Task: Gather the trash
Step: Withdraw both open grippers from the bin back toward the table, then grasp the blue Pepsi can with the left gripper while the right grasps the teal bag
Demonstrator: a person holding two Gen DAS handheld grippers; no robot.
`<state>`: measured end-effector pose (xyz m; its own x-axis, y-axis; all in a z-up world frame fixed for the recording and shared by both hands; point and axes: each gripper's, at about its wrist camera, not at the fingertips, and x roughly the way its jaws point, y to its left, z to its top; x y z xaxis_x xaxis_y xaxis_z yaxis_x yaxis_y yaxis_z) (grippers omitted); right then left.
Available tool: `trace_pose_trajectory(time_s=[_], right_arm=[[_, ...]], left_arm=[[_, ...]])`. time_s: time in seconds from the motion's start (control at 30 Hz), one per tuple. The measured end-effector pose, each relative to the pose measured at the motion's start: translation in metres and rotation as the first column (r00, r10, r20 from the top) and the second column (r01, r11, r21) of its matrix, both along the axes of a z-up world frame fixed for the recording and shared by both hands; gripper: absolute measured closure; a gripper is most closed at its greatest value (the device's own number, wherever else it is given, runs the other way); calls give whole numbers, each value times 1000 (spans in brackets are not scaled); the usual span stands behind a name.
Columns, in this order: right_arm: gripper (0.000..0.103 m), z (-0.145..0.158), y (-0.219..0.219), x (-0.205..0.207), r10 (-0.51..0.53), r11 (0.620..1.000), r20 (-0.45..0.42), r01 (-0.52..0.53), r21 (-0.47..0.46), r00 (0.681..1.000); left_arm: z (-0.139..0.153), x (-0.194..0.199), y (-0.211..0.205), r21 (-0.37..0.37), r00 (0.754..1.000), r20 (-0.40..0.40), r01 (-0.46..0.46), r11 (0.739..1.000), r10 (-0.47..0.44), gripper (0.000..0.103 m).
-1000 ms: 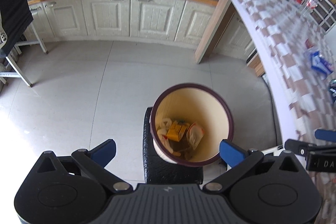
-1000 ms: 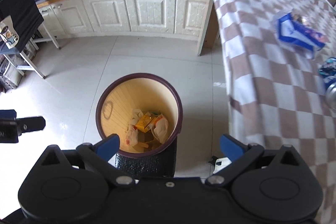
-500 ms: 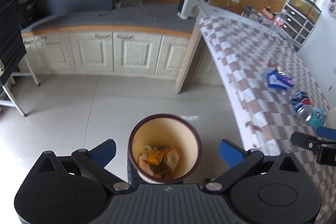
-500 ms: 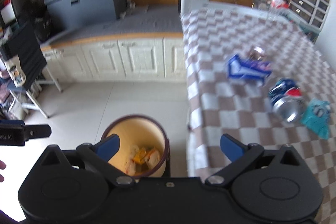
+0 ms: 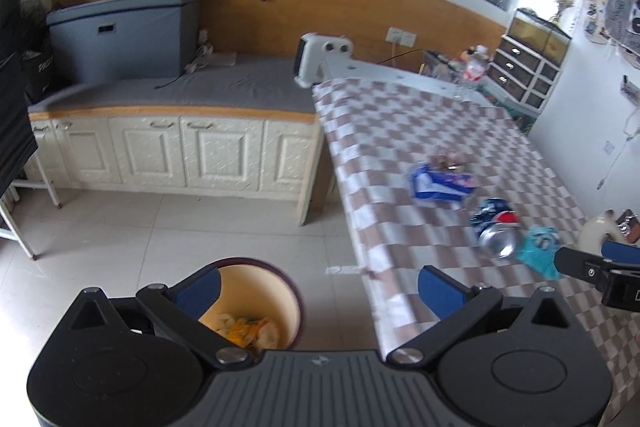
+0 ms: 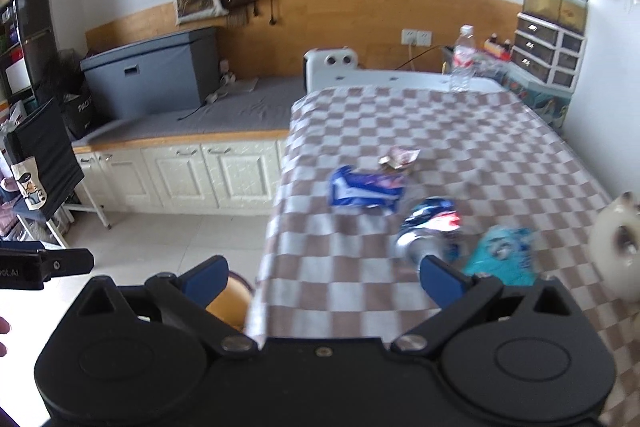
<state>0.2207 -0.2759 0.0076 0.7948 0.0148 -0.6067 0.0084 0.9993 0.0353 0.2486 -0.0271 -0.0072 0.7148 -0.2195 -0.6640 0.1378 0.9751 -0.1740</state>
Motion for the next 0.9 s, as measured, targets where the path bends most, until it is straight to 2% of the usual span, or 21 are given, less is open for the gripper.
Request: trace_pose_trajectory(time_s=[0.27,0.5,0.67,0.8,0.9], right_arm=[[0,1,-80,-26,1,1000,45,-1,-5,999],[0,-12,-145,-28,43,999,57,-43,-2,997],[0,-27,-186,-11,93,996,45,-92,-21,995],[1,-37,-212,16,204,976,26,-202,-76,979],[14,-43,-231,47,275,958,-14,-275,-85,961]], left_arm=[[4,-17,-83,-16,999,39,29,999,-28,0],[5,-18,-144,-26,997,50,68,997,-66,0],[6,-11,-171,-21,995,52,92,996,-91,0],[7,-3,-184,-26,992,54,113,993,-112,0],[7,3,-189,-37,991,55,123,992,-121,0]])
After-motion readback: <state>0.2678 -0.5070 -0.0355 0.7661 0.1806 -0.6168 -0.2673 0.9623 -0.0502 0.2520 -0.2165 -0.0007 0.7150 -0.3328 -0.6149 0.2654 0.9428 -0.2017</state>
